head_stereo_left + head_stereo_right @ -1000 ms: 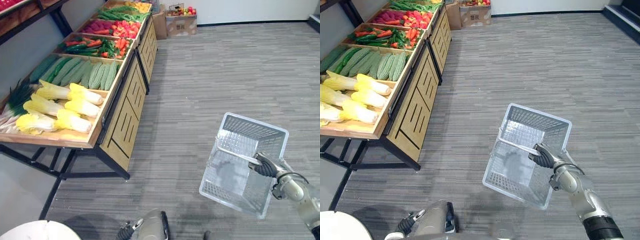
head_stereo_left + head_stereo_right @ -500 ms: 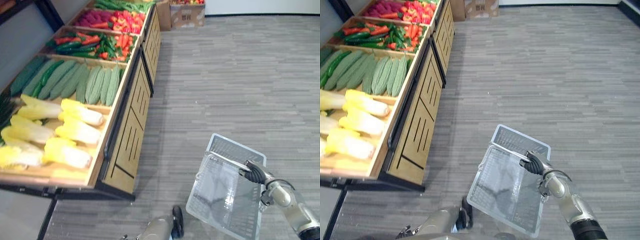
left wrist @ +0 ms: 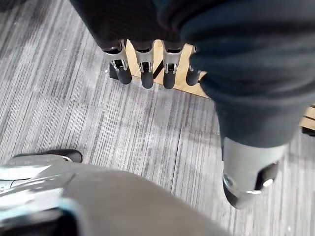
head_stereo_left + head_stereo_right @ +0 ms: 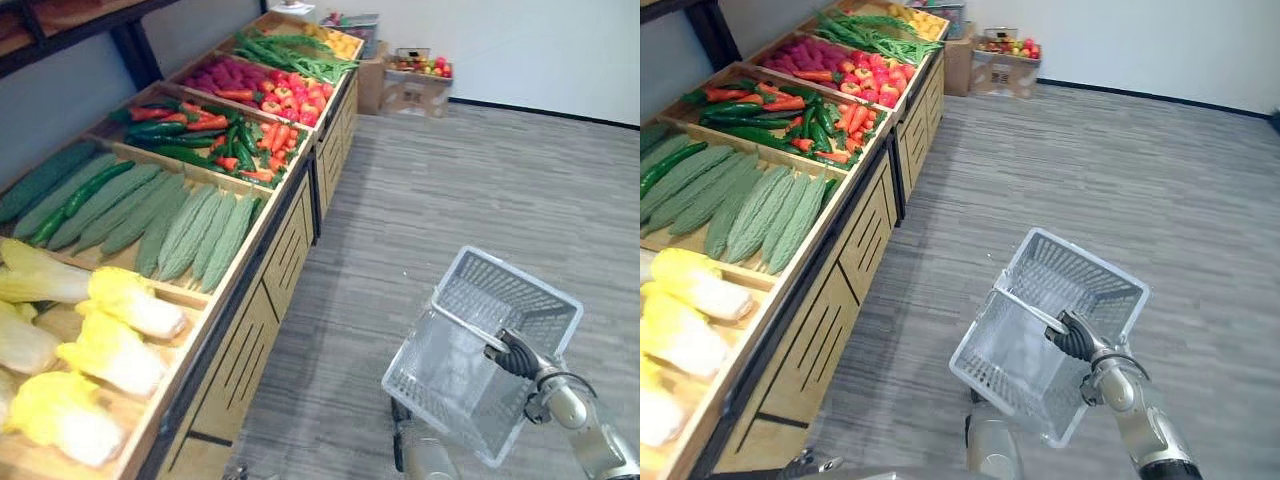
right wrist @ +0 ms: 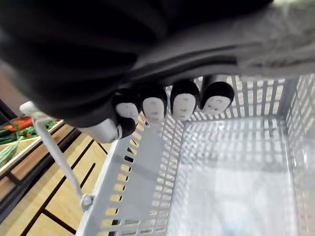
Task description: Pick vegetable in the basket
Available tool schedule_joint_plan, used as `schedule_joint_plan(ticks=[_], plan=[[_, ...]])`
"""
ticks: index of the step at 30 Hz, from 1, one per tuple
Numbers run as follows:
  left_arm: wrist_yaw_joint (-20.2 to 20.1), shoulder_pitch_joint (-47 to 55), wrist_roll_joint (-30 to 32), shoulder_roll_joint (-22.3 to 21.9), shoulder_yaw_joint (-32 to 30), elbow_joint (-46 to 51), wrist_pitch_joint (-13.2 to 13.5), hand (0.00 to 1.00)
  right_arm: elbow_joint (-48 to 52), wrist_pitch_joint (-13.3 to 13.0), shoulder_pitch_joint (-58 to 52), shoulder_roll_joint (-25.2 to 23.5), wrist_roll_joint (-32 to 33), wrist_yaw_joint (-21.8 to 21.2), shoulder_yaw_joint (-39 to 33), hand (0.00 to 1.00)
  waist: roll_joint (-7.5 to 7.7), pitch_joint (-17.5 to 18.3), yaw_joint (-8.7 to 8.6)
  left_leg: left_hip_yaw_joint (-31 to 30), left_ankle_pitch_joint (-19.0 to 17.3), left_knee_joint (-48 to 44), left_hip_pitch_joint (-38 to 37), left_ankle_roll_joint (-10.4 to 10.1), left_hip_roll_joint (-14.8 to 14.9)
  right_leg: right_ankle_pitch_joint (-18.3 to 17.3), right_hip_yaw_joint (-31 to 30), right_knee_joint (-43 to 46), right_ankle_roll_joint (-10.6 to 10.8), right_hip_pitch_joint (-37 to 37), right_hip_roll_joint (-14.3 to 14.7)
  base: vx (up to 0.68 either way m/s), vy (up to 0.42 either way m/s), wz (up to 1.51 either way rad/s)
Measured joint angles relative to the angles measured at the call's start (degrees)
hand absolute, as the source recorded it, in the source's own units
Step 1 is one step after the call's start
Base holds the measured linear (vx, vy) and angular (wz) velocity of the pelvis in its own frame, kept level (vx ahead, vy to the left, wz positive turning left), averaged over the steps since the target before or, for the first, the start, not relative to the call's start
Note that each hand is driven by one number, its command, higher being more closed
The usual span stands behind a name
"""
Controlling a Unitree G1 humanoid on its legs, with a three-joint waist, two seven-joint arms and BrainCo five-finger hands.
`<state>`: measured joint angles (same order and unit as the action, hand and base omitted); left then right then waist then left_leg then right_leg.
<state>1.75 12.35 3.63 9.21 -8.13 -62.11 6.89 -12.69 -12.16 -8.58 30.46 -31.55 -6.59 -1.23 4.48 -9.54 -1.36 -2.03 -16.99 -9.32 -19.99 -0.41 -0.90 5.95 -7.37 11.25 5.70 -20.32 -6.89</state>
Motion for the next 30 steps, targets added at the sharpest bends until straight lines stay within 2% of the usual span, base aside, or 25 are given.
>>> schedule_joint_plan(ticks=[1,2,4,6,7,9,11,12,13,14,15,16,17,18,19,20,21,23,24,25,27,30], plan=[[-0.2,-0.2,0.0,-0.5,-0.1,-0.7,0.0,0.00,0.0,0.3,-0.6,-0.1,0.0,0.1,-0.6,1.00,-0.65,0.0,0.02,-1.0,-0.5,-1.0,-0.1,-0.5,1.0,1.0,1.1,2.8,0.0,-0.4,0.3,0.59,-0.339,0.74],[-0.5,-0.5,0.0,-1.6,-0.1,-1.4,0.0,0.00,0.2,1.5,-0.3,0.0,-0.1,0.3,-2.8,1.00,-2.42,0.1,0.02,-3.7,0.0,-3.4,1.2,-0.5,2.9,-2.4,3.0,6.9,-0.4,-1.2,1.4,0.44,-0.257,0.59],[-0.7,-1.4,0.0,-2.5,-0.5,-1.6,0.1,0.00,0.5,1.6,-0.3,0.6,0.0,0.0,-4.1,1.00,-4.16,0.5,0.04,-7.4,2.4,-7.8,3.6,-1.3,4.6,-4.4,6.3,11.1,-1.7,-1.4,1.5,0.52,-0.306,0.70],[-0.6,-1.7,-0.1,-3.0,-1.4,-1.0,0.5,0.00,0.5,1.6,-0.3,0.4,0.0,-0.1,-3.7,1.00,-5.08,1.1,0.12,-10.7,5.8,-10.7,6.1,-1.6,6.1,-6.1,9.3,12.9,-3.1,-1.2,1.5,0.52,-0.313,0.95],[-0.3,-2.3,-0.1,-3.1,-1.9,-1.1,0.6,0.00,0.5,1.6,-0.6,0.4,0.0,-0.1,-2.7,1.00,-5.66,1.5,-0.30,-14.1,9.3,-14.2,9.4,-1.2,7.8,-6.9,13.5,12.0,-4.4,0.8,1.1,0.42,-0.273,1.13],[0.1,-2.7,-0.2,-3.2,-2.7,-1.1,0.4,0.00,0.4,1.6,-1.0,0.3,0.0,-0.2,-2.4,1.00,-5.40,1.4,-0.14,-14.2,12.3,-17.9,12.0,-1.2,8.5,-7.9,16.8,10.7,-4.9,3.2,0.8,0.28,-0.229,1.13],[0.5,-2.8,-0.8,-2.9,-3.1,-1.6,-0.3,0.00,0.3,1.7,-1.9,0.0,0.1,-0.2,-2.4,1.00,-4.42,0.9,0.61,-8.4,21.6,-24.3,15.5,-1.0,11.4,-9.6,21.0,7.2,-5.7,9.9,0.5,0.21,-0.222,1.19],[0.5,-2.5,-1.1,-2.8,-3.3,-1.6,-0.1,0.00,0.3,1.7,-2.1,-0.6,0.5,-0.1,-2.4,1.00,-3.25,0.7,1.52,-2.6,22.5,-27.0,17.3,-1.4,14.1,-10.0,23.7,4.4,-6.1,13.9,0.0,0.18,-0.189,1.07],[0.6,-2.7,-1.1,-2.8,-3.3,-1.6,0.0,0.00,0.3,1.7,-2.2,-1.0,0.6,0.0,-2.9,1.00,-3.23,0.7,1.52,0.6,20.7,-27.5,18.8,-1.5,15.3,-10.2,25.4,3.5,-6.1,15.4,-0.5,0.17,-0.215,1.42],[0.4,-3.0,-1.1,-2.5,-3.2,-1.3,0.0,0.00,0.1,1.8,-2.6,-1.4,0.7,0.3,-3.5,1.00,-3.86,1.0,1.27,9.1,22.1,-25.8,21.6,0.6,17.8,-10.3,29.3,2.7,-6.2,17.2,-0.9,0.13,-0.193,1.67],[0.5,-3.0,-1.1,-2.0,-3.2,-1.1,0.0,0.00,-0.4,1.8,-3.2,-2.5,0.8,0.3,-3.3,1.00,-3.54,1.4,1.19,15.7,24.2,-23.1,21.5,0.0,20.3,-10.6,31.9,2.0,-5.7,18.9,-1.8,0.14,-0.183,2.09],[0.5,-3.2,-1.0,-1.9,-3.0,-0.8,-0.1,0.00,-0.7,1.9,-3.5,-3.0,0.8,0.3,-3.4,1.00,-3.06,1.5,0.49,19.8,23.3,-21.4,21.5,0.0,20.8,-10.7,33.6,0.6,-5.6,20.2,-2.6,0.10,-0.113,1.81],[0.5,-3.2,-0.8,-1.8,-2.7,-0.4,-0.1,0.00,-1.1,2.0,-3.4,-3.3,0.8,0.4,-3.5,1.00,-2.92,1.5,0.19,21.9,21.1,-20.3,21.7,-0.7,20.9,-10.8,34.6,-0.3,-5.4,20.8,-3.0,0.05,-0.033,1.67],[0.6,-3.1,-0.7,-1.8,-2.4,0.3,-0.7,0.00,-2.6,2.3,-2.6,-3.6,0.7,0.5,-3.5,1.00,-3.37,1.3,0.55,25.5,16.9,-17.4,21.9,-2.4,20.1,-10.8,37.0,-1.7,-5.4,21.4,-3.3,-0.01,0.029,1.38],[0.6,-3.0,-0.6,-2.0,-2.3,0.3,-1.2,0.00,-3.9,2.3,-2.2,-4.0,0.5,0.6,-3.5,1.00,-3.85,1.3,0.91,27.4,16.1,-13.9,21.9,-2.6,19.2,-10.7,39.2,-2.4,-5.3,21.8,-3.3,-0.05,0.090,1.51],[0.7,-3.0,-0.3,-2.0,-2.2,0.5,-1.4,0.00,-4.8,2.8,-1.9,-4.5,0.4,0.6,-3.3,1.00,-4.52,1.3,1.75,28.7,16.6,-8.4,21.7,-2.6,17.2,-10.6,42.0,-2.5,-5.1,22.0,-3.1,-0.07,0.130,1.44],[0.9,-2.9,-0.1,-1.9,-2.2,0.5,-1.7,0.00,-5.2,2.9,-2.0,-5.3,0.3,0.6,-3.3,1.00,-4.58,1.3,1.87,29.5,16.3,-3.5,21.1,-3.0,16.0,-10.8,43.8,-2.8,-4.4,21.9,-2.8,-0.07,0.132,1.22],[1.2,-2.8,-0.1,-2.3,-2.3,0.5,-2.1,0.00,-5.2,2.9,-1.8,-5.3,0.4,0.6,-3.3,1.00,-5.95,1.7,2.27,28.8,15.3,1.6,20.8,-4.3,15.3,-10.5,45.3,-3.6,-3.7,21.5,-1.9,-0.07,0.141,0.76],[1.4,-2.9,0.0,-2.3,-2.4,0.4,-2.2,0.00,-5.7,2.9,-1.4,-5.8,0.4,0.6,-3.3,1.00,-5.88,1.4,2.59,28.0,15.0,3.6,20.9,-4.9,15.1,-10.1,45.7,-4.5,-3.1,21.6,-1.5,-0.09,0.142,0.66],[1.7,-3.1,0.0,-2.1,-2.9,0.5,-2.2,0.00,-6.3,2.9,-1.5,-6.5,0.4,0.6,-3.2,1.00,-5.22,1.0,3.10,27.3,15.4,4.6,21.3,-4.2,14.1,-8.9,44.4,-6.0,-2.5,21.9,-1.2,-0.07,0.121,0.63],[1.9,-3.0,0.0,-2.5,-3.0,0.5,-2.3,0.00,-7.0,2.8,-1.2,-6.7,0.4,0.7,-3.1,1.00,-5.13,1.0,3.12,26.3,15.9,6.0,21.0,-4.0,12.3,-7.7,43.0,-7.9,-2.0,22.4,-1.5,-0.04,0.150,0.40],[2.0,-2.5,0.1,-2.6,-2.8,0.4,-2.4,0.00,-9.9,2.6,-0.7,-6.8,0.4,1.3,-3.1,1.00,-6.24,1.6,3.01,26.0,16.0,8.2,20.8,-4.1,9.6,-6.7,42.8,-9.1,-0.6,22.4,-3.3,0.01,0.170,0.09]])
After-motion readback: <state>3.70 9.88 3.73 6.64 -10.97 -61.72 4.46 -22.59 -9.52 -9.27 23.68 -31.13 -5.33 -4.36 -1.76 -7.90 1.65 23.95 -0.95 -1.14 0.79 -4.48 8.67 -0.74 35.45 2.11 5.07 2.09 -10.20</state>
